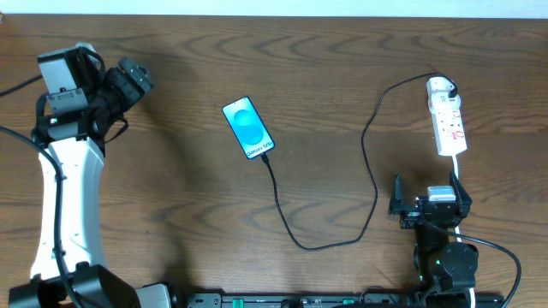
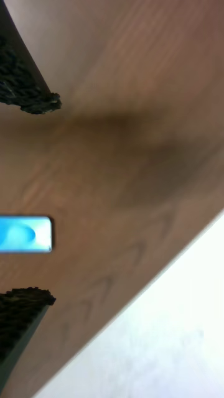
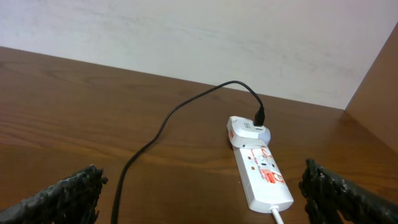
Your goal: Plug charger to phone and switch on socket
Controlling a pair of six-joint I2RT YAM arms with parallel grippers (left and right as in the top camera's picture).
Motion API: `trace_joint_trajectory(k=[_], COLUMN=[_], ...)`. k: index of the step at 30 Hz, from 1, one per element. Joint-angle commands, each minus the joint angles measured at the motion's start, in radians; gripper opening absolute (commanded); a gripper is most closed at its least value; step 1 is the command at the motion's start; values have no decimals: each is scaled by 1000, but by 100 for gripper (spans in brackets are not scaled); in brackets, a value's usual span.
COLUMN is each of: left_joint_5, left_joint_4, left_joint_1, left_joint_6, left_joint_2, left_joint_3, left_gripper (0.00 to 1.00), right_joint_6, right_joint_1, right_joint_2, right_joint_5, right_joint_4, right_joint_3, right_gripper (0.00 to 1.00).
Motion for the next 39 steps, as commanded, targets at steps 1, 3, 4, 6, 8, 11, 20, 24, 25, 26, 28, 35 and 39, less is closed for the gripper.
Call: trace_joint_trajectory(k=[1, 3, 4, 6, 8, 11, 20, 24, 25, 26, 28, 35, 39], left_joint_5=[-69, -53, -53, -53, -53, -53, -61, -96, -111, -124, -145, -174, -189], left_joint_4=[-34, -31, -25, -10, 44, 132, 433, 496, 509, 520, 525, 569, 631], left_joint_1=[0, -9, -16, -31, -46, -66, -112, -142, -154, -164, -179, -186, -186], left_joint_6=[90, 174, 219, 310, 388, 448, 459, 459, 459, 459, 459, 459, 459], left_joint_2=[-88, -136, -169, -241, -334, -453, -816, -953, -980, -1004, -1049, -1202, -1262], left_joint_3=[-11, -45, -72, -134, -228, -364, -776, -901, -929, -955, -998, -1134, -1203], left_gripper=[91, 91, 91, 91, 91, 91, 91, 91, 91, 91, 91, 91, 91], right_joint_6=[-3, -3, -3, -3, -3, -3, -3, -3, -3, -3, -3, -3, -3], right_joint_1=[3, 3, 2, 3, 3, 2, 3, 2, 3, 3, 3, 3, 3], right_joint_2=[-7, -7, -7, -7, -7, -7, -7, -7, -7, -6, -7, -7, -7], right_joint_5=[-6, -6, -6, -6, -6, -5, -6, -6, -6, -6, -6, -5, -6], right_joint_4=[-2, -2, -2, -2, -2, -2, -2, -2, -2, -2, -2, -2, -2], right_joint_3=[-3, -3, -3, -3, -3, -3, -3, -3, -3, -3, -3, -3, -3], right_gripper=[99, 99, 99, 99, 99, 99, 99, 99, 99, 99, 99, 99, 99])
